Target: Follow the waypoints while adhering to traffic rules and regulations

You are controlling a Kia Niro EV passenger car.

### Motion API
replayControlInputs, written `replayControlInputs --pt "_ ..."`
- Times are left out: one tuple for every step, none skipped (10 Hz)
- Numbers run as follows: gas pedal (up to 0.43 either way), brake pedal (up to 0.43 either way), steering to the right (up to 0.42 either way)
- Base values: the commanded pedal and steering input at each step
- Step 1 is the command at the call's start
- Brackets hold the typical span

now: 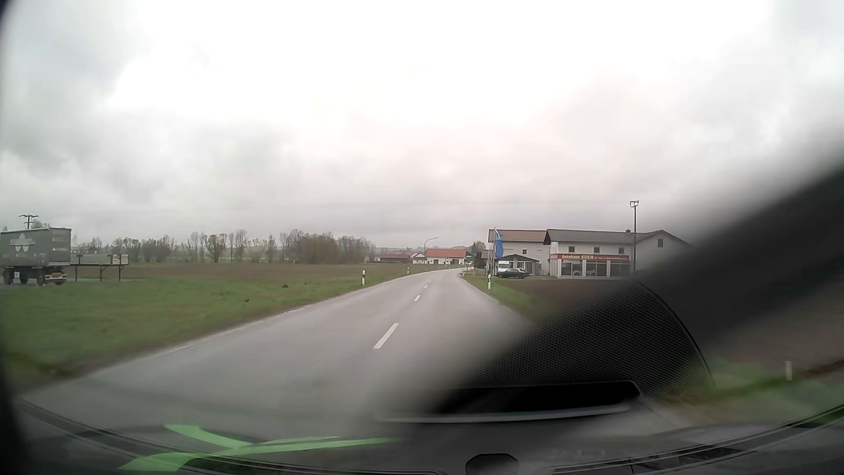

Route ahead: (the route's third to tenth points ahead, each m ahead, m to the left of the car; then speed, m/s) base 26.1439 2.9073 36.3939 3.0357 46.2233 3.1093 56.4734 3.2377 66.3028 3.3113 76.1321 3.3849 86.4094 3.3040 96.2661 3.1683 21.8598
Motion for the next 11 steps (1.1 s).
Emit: replayControlInputs --pt "0.067 0.000 -0.006" --pt "0.067 0.000 -0.006" --pt "0.067 0.000 -0.005" --pt "0.067 0.000 -0.005" --pt "0.067 0.000 -0.005" --pt "0.067 0.000 -0.005" --pt "0.067 0.000 -0.004" --pt "0.067 0.000 -0.004" --pt "0.079 0.000 -0.004" --pt "0.079 0.000 -0.003" --pt "0.087 0.000 -0.001"
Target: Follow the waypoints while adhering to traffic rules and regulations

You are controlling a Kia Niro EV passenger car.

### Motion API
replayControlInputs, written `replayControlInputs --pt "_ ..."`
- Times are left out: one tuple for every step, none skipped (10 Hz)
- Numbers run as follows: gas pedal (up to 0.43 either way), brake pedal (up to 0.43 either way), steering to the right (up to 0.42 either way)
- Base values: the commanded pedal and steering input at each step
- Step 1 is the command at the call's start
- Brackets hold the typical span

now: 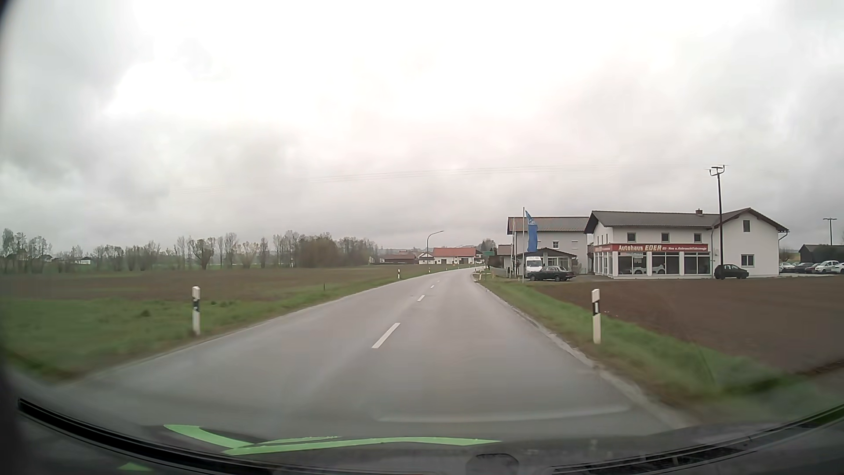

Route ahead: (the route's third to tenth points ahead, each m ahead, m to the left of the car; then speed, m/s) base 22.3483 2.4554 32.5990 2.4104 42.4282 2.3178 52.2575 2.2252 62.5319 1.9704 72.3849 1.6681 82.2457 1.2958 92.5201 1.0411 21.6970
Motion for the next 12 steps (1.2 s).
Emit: replayControlInputs --pt "0.098 0.000 -0.001" --pt "0.098 0.000 -0.001" --pt "0.079 0.000 -0.001" --pt "0.028 0.000 -0.001" --pt "0.028 0.000 -0.001" --pt "0.028 0.000 -0.001" --pt "0.039 0.000 -0.001" --pt "0.039 0.000 -0.001" --pt "0.047 0.000 -0.001" --pt "0.047 0.000 -0.001" --pt "0.047 0.000 0.000" --pt "0.059 0.000 0.000"
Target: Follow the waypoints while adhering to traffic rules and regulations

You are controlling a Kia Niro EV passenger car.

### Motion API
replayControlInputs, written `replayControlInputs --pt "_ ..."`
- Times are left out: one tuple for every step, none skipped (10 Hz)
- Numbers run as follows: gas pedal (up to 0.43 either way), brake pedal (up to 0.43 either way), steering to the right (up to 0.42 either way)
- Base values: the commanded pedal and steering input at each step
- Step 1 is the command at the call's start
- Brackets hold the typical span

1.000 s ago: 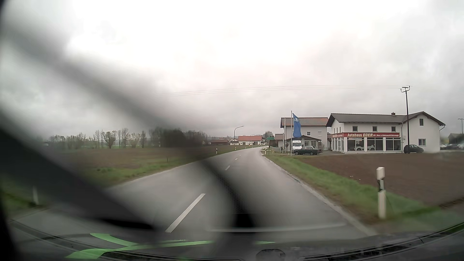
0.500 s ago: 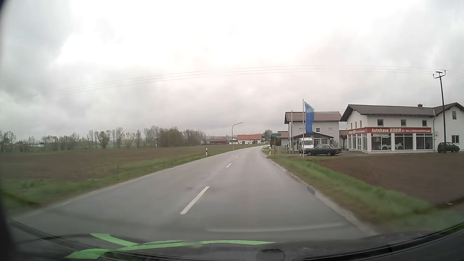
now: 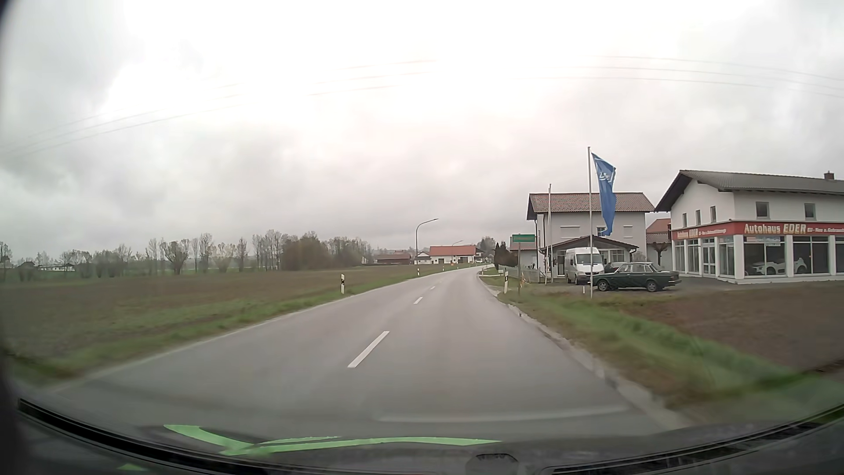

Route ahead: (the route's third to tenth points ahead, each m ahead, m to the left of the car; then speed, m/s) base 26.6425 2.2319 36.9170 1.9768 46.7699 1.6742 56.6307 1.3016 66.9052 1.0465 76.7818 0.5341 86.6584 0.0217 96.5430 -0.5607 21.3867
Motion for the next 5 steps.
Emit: replayControlInputs --pt "0.067 0.000 0.000" --pt "0.067 0.000 0.000" --pt "0.067 0.000 0.000" --pt "0.067 0.000 0.000" --pt "0.098 0.000 0.000"
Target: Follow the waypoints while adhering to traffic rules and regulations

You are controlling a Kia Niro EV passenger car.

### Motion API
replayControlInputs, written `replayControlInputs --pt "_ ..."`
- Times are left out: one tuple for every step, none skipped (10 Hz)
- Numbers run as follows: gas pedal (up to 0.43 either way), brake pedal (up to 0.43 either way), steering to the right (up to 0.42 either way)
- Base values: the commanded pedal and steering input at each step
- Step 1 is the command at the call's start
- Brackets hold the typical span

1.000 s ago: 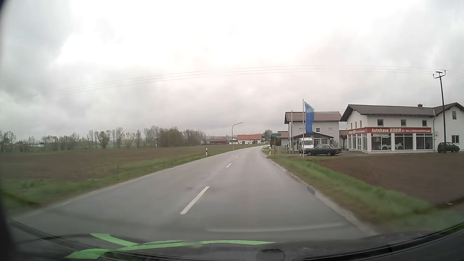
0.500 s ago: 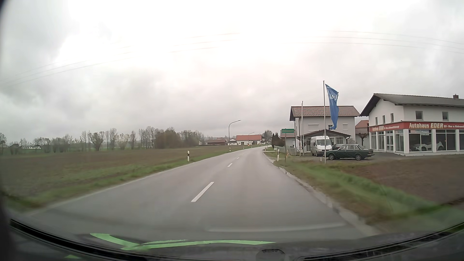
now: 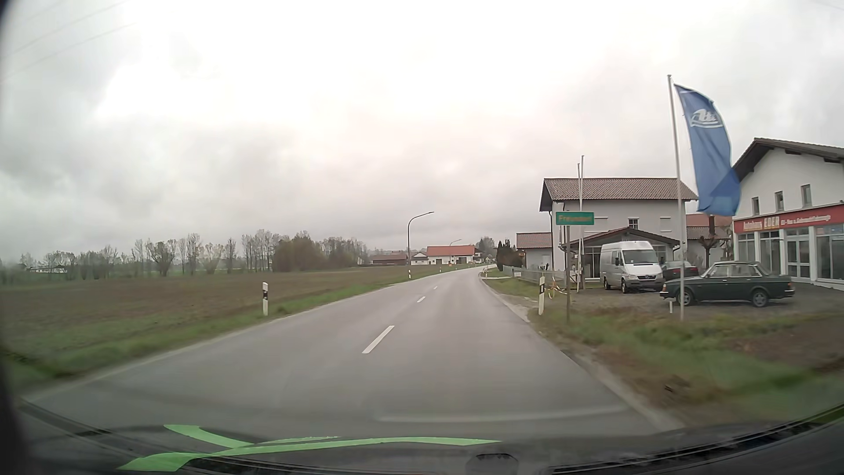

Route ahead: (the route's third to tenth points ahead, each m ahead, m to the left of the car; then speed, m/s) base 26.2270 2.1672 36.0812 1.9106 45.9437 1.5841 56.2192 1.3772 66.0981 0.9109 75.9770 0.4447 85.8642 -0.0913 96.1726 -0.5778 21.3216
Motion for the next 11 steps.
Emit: replayControlInputs --pt "0.110 0.000 0.000" --pt "0.118 0.000 0.000" --pt "0.130 0.000 0.000" --pt "0.130 0.000 0.000" --pt "0.138 0.000 0.000" --pt "0.110 0.000 0.001" --pt "0.028 0.000 0.001" --pt "0.000 0.000 0.001" --pt "0.000 0.000 0.001" --pt "0.000 0.000 0.001" --pt "0.000 0.000 0.001"
